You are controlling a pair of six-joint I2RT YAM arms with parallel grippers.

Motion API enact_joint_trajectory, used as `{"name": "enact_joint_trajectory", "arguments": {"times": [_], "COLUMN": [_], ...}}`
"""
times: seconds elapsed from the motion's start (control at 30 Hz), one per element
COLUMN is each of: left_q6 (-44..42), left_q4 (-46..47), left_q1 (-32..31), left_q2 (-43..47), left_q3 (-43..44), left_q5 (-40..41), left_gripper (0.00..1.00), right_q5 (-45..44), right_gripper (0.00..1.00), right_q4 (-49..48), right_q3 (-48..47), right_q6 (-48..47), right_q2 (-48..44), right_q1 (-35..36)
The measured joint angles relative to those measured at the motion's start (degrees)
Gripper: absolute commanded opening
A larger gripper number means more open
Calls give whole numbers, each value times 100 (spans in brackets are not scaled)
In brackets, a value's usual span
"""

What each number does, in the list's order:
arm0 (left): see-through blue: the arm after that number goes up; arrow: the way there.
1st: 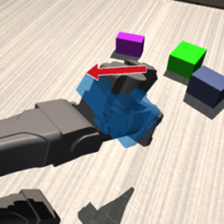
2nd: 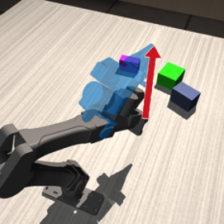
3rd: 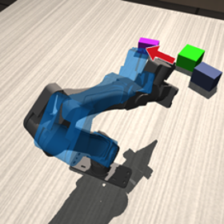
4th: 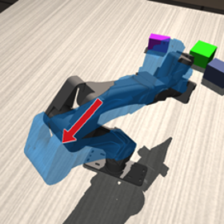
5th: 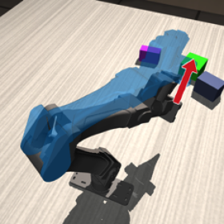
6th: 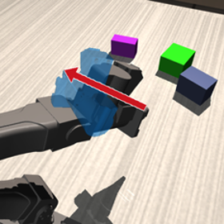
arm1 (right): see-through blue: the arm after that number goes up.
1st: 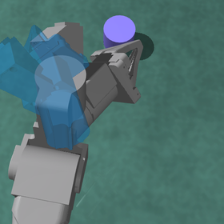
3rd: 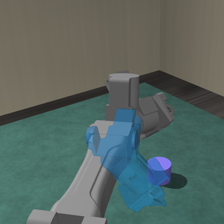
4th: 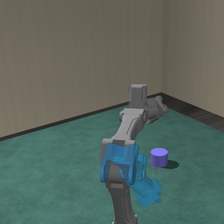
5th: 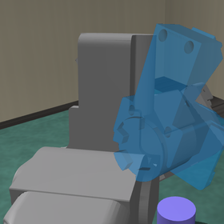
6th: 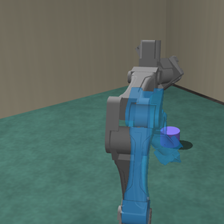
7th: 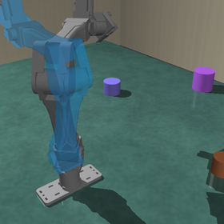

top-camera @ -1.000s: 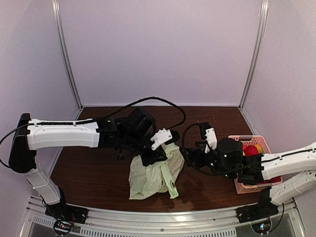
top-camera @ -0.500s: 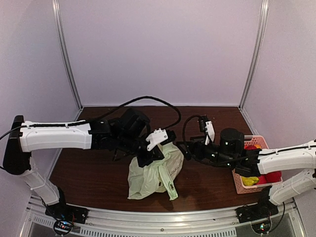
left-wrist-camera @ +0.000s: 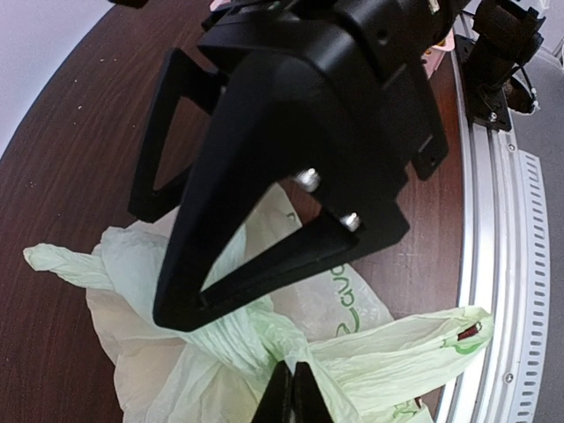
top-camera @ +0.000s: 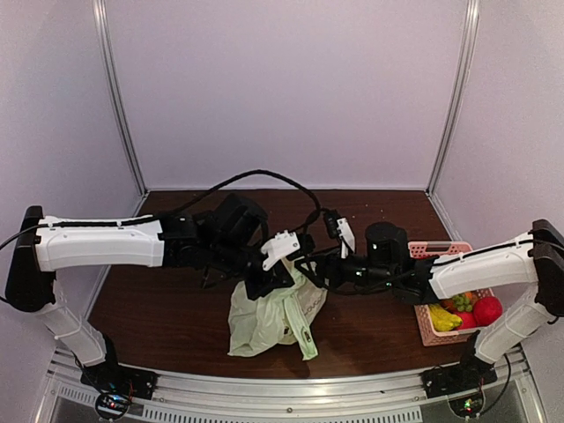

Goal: Untie the knot of the plastic bag and take out the fruit
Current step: Untie the bag handles from the takeout bag.

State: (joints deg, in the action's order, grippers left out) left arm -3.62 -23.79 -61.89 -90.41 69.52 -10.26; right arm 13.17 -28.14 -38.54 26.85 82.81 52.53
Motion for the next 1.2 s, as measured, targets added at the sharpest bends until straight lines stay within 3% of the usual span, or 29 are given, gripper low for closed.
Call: {"name": "enact_joint_trajectory", "arguments": {"times": [0.2,0.33,0.43,0.73,1.2], "left_q6": [2,2,2,7,101], "left_q4": [-2,7,17,24,190], "left_q1": [0,0,0,4,227], "left_q2": [0,0,0,0,7], "left_q3": [-28,-31,-31,-31,-31], "left_q5": [2,48,109,275,433], "left_gripper": [0,0,0,0,0], "right_q5": [52,35,-13,-361,-1812], "right_gripper": [38,11,0,0,0], "right_q4": [-42,-151,-256,-365,-44], "right_q3": [-61,-52,0,302,529], "right_q6": [44,118,188,195,369], "right_q2": [221,229,221,-33,-629], "right_q1": [101,129,153,199,225]}}
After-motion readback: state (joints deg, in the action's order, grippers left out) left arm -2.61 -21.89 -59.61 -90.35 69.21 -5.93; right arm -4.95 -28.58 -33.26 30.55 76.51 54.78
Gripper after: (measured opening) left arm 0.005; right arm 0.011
